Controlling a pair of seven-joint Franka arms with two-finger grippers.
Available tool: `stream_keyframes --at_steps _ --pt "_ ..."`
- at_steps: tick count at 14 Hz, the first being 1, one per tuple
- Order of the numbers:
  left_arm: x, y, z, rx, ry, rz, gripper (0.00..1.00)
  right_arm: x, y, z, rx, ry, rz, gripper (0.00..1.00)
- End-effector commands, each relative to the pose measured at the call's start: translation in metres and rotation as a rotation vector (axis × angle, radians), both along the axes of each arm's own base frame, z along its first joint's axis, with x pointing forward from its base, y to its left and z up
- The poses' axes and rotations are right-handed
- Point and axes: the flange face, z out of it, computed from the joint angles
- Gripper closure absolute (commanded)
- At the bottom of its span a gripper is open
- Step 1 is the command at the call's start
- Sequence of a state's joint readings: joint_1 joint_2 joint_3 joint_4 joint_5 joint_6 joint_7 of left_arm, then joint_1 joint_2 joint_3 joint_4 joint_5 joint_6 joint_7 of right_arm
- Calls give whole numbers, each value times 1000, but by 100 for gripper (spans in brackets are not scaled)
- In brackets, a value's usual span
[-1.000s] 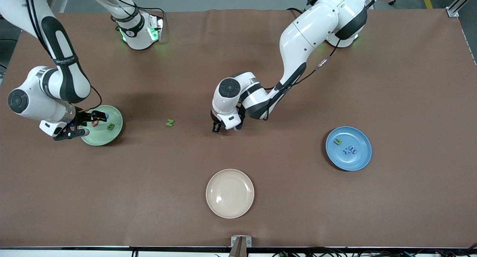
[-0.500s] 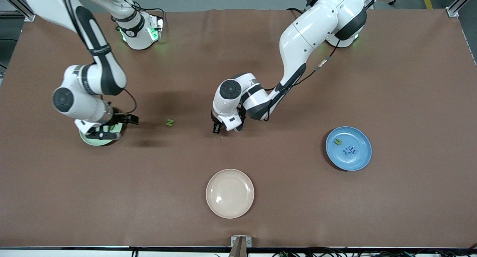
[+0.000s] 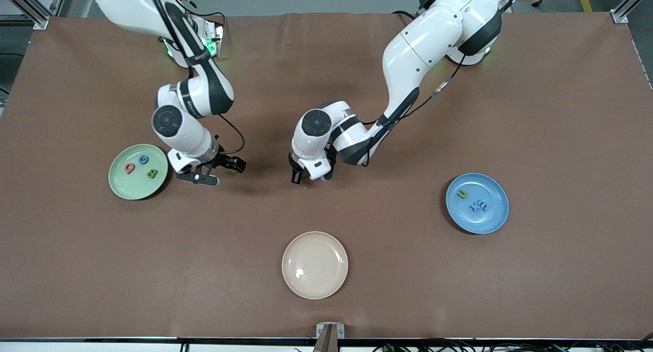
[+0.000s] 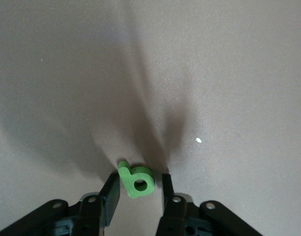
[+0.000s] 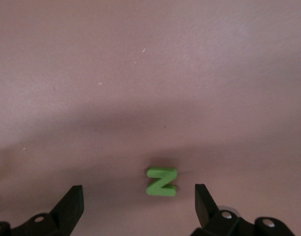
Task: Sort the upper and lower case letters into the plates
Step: 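Grasp green b with the left gripper while the right gripper grasps green N, then carry b to the blue plate while the right gripper carries N to green plate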
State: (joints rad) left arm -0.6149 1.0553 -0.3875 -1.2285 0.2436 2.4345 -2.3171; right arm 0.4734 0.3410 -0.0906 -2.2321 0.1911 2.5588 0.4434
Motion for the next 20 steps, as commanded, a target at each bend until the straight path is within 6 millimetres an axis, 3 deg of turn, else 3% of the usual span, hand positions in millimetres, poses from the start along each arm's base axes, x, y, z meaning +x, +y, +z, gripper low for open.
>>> stream_keyframes --at_steps 1,2,4,6,7,9,11,14,18,20 --pt "2 -3 -15 -6 -4 18 61 -3 -4 -22 -9 6 -24 0" --pt "2 -3 -15 -6 -4 18 64 -4 -5 -29 -12 0 -26 0" --pt "2 -3 -13 -7 -5 18 83 -8 -6 -43 -19 -12 -26 0" --pt "2 -3 -14 -6 -5 16 94 -8 -7 -45 -21 -10 -26 3" --pt "4 -2 -10 -7 -8 20 99 -8 -8 -44 -21 -10 -27 9" --pt "12 1 6 -3 -31 22 99 -8 -8 -45 -22 -4 -27 25" --pt "29 13 34 6 -55 31 100 -9 -10 -46 -23 2 -30 38" --pt "64 52 75 81 -66 -40 100 -14 -13 -49 -28 13 -30 55" --pt "82 98 115 192 -29 -146 100 -14 -14 -50 -28 15 -26 77" --pt "95 135 135 265 25 -226 100 -13 -14 -49 -28 13 -23 90"
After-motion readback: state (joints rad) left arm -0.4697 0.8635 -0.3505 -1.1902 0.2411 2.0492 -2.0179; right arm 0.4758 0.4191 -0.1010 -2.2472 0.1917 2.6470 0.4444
